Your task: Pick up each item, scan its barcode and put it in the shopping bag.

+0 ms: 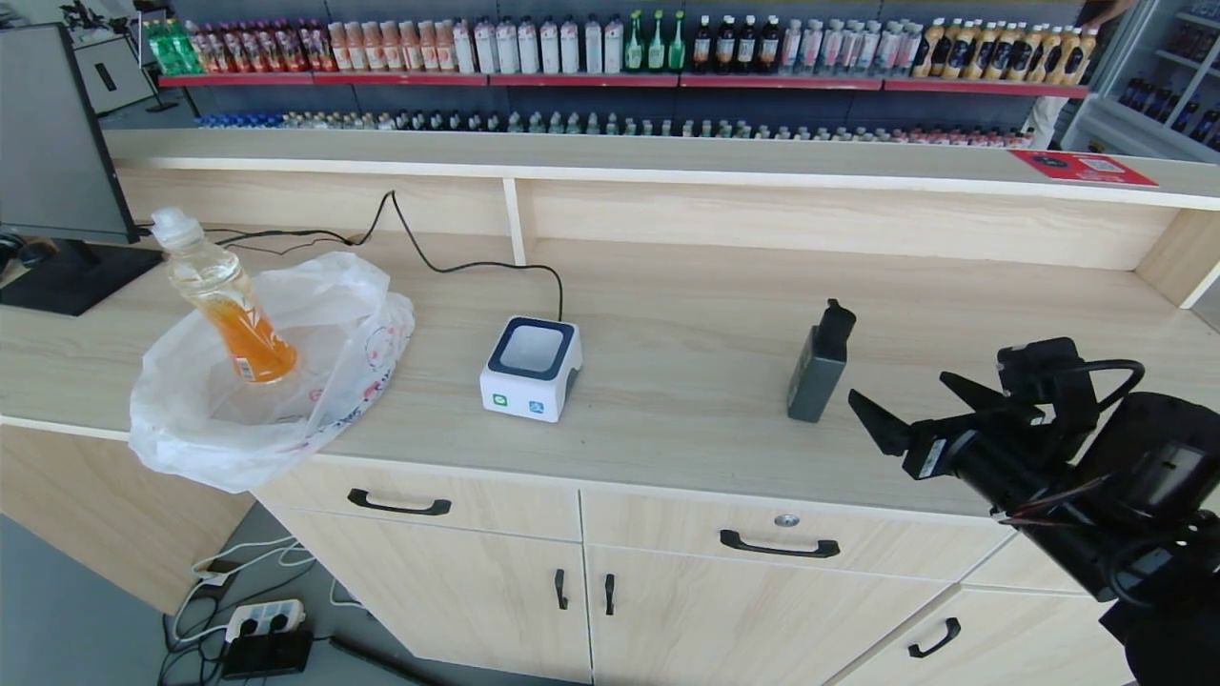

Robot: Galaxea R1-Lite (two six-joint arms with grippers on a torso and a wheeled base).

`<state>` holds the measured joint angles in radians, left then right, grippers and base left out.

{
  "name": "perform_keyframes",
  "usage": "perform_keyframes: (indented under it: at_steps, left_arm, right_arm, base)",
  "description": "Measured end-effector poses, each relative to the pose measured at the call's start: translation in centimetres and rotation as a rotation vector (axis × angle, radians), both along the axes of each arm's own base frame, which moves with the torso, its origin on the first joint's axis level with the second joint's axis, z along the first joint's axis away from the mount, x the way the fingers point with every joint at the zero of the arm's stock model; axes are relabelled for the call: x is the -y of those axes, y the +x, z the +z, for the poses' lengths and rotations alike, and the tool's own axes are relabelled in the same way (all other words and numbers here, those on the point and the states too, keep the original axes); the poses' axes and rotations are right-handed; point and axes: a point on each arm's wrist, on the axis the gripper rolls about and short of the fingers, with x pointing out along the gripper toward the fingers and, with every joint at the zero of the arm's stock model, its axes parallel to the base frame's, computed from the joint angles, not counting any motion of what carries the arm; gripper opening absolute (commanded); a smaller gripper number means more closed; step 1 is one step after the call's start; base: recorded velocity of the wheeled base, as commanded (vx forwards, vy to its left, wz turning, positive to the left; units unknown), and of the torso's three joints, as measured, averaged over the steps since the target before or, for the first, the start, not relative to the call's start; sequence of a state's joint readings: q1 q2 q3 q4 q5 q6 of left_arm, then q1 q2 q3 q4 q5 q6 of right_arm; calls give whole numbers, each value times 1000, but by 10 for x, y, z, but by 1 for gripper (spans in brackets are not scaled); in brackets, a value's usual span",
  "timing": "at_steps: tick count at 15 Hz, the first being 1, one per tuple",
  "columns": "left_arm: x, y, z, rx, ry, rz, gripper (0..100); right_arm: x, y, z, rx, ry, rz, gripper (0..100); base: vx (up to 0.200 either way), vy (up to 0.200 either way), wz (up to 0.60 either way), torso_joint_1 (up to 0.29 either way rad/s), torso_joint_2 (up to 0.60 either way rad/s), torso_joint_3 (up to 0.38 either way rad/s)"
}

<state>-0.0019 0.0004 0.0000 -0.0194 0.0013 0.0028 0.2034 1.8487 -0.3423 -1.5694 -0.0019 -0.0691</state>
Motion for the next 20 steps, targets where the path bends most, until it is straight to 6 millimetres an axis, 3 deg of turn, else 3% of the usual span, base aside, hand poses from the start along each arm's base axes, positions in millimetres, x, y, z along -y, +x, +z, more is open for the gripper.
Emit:
perform_keyframes:
  at_steps: [5,12,16,20]
  left_arm:
    - [0,0,0,0,-1,1,100]
    - [0,0,0,0,-2,1,100]
    - [0,0,0,0,-3,0,100]
    - [0,0,0,0,-4,1,100]
  right_arm:
    - [-17,-15,9,41,-60,66,100]
    - [-39,-4,12,76,-61,99,100]
    - [-56,-2,2,34,-40,-67,100]
    - [-97,-3,-1,23,72,-218,100]
  base:
    - [0,0,0,0,0,0]
    - [0,0,0,0,0,0]
    - [0,0,0,0,0,0]
    - [0,0,0,0,0,0]
